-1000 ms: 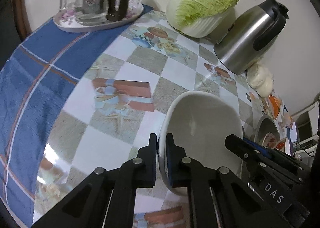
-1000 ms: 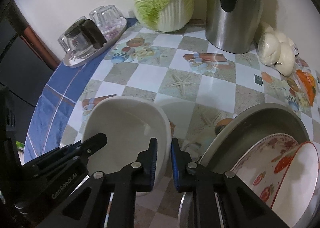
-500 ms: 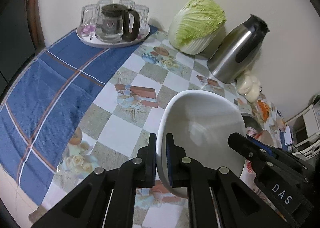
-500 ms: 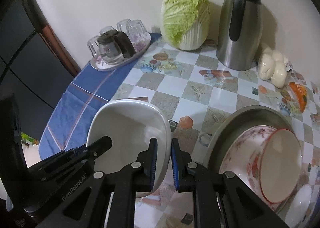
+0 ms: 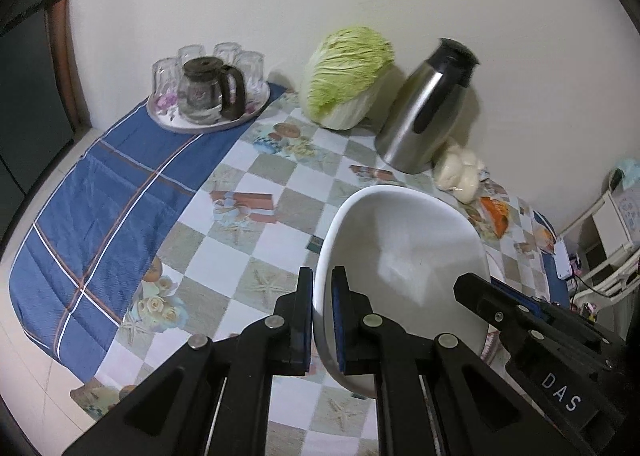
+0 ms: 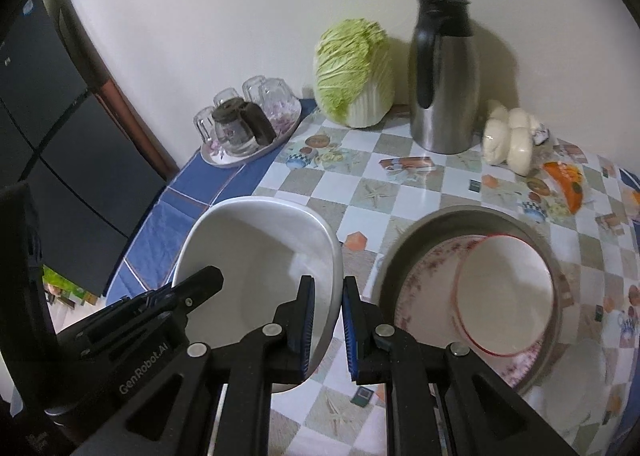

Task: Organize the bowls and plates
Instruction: 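Carry the white square bowl with both tools over the red-rimmed bowl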

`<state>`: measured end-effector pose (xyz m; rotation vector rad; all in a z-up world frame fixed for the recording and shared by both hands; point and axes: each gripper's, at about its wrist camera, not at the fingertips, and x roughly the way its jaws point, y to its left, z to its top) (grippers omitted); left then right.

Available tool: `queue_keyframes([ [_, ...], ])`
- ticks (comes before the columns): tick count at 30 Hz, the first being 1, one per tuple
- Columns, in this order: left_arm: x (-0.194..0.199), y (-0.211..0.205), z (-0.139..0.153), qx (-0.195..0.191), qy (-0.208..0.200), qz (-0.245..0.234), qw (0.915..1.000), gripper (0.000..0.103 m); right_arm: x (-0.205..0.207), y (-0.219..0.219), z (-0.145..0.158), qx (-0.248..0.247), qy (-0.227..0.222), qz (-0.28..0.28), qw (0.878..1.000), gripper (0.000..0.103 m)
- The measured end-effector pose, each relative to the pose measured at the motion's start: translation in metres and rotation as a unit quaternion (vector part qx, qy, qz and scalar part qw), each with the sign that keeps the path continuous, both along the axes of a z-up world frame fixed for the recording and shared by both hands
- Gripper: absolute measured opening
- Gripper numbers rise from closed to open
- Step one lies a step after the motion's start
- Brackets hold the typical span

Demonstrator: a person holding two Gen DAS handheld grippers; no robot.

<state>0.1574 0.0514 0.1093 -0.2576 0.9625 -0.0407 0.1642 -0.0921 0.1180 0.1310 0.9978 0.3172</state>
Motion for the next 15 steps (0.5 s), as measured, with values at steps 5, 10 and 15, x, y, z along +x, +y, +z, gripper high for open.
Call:
queue_keyframes([
  [5, -0.008, -0.036, 0.011, 0.012, -0.007, -0.017, 0.9998, 0.009, -0.014, -0.034, 0.009, 0.012, -0.009, -0.018, 1.0, 0.015],
  [10, -0.013, -0.073, 0.02, 0.021, -0.013, -0.035, 0.9991, 0.009, -0.026, -0.073, 0.017, 0.023, -0.016, -0.037, 0.999, 0.015],
  [15, -0.016, -0.108, 0.025, 0.031, -0.016, -0.053, 0.998, 0.009, -0.034, -0.111, 0.02, 0.036, -0.02, -0.057, 0.998, 0.015],
])
